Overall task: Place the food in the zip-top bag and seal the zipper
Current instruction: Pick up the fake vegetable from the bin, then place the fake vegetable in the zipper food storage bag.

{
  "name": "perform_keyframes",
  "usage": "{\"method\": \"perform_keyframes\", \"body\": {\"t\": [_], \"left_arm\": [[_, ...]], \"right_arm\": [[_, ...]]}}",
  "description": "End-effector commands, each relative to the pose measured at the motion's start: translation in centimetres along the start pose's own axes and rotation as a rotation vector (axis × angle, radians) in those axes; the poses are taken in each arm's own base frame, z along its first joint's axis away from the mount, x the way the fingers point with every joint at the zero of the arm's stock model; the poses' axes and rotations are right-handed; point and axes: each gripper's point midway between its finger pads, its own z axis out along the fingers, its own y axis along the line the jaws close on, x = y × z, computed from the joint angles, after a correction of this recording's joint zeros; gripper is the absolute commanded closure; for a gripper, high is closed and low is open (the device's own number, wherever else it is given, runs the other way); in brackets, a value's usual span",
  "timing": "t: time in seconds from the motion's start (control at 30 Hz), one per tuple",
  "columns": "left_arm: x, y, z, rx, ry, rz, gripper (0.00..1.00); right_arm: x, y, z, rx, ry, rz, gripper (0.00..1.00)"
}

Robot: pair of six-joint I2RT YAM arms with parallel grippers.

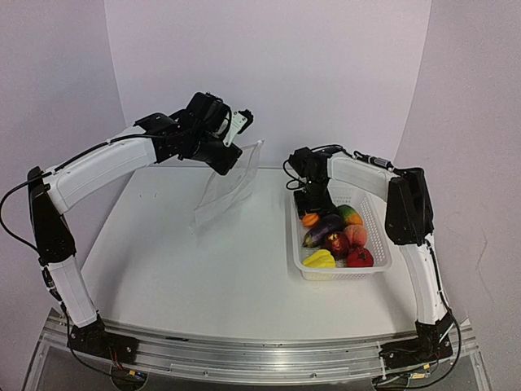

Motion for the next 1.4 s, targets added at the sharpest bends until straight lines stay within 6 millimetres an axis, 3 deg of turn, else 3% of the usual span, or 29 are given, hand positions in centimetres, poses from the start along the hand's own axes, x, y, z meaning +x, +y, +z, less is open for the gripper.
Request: {"method": "perform_keyframes", "body": {"t": [0.0, 0.07, 0.17, 0.33, 0.5, 0.57, 0.7, 0.8, 0.93, 1.13, 1.27, 1.37], "left_arm": [[-2.0, 0.3, -1.2, 0.003, -0.06, -0.033, 1.0], [-2.1, 0.2, -1.2, 0.006, -0.062, -0.033, 1.0], [-2.1, 0.3, -1.3, 0.007, -0.064, -0.034, 1.0], [-2.0, 0.2, -1.4, 0.01, -0.064, -0.038, 1.0], [-2.5, 0.1, -1.5, 0.021, -0.07, -0.05, 1.0], [-2.5, -0.1, -1.6, 0.036, -0.066, -0.069, 1.0], [-2.6, -0.9, -1.8, 0.091, -0.049, -0.125, 1.0], [-2.8, -1.4, -1.9, 0.122, -0.038, -0.173, 1.0], [-3.3, -1.9, -2.2, 0.163, -0.036, -0.233, 1.0], [-3.3, -3.0, -1.9, 0.224, -0.016, -0.293, 1.0], [-4.5, -3.3, -2.3, 0.256, -0.043, -0.32, 1.0], [-5.7, -3.1, -3.0, 0.261, -0.08, -0.325, 1.0]], "right_arm": [[-2.6, -0.5, -4.0, 0.009, -0.125, -0.058, 0.93], [-3.1, -0.7, -5.1, 0.013, -0.153, -0.068, 1.0], [-3.4, -0.8, -6.8, 0.001, -0.182, -0.068, 1.0], [-3.8, -1.2, -11.8, -0.049, -0.261, -0.029, 1.0], [-3.4, -0.6, -20.6, -0.202, -0.395, 0.045, 1.0], [-2.7, 1.6, -24.4, -0.359, -0.439, 0.089, 1.0], [-1.8, 9.0, -31.5, -0.832, -0.533, 0.168, 1.0], [-1.4, 13.2, -34.6, -1.074, -0.564, 0.239, 1.0], [-0.5, 17.3, -35.7, -1.271, -0.532, 0.307, 1.0], [-0.3, 18.0, -36.1, -1.313, -0.53, 0.315, 1.0], [-0.3, 18.0, -33.2, -1.265, -0.481, 0.397, 1.0], [0.2, 17.1, -29.2, -1.136, -0.432, 0.473, 1.0]]}}
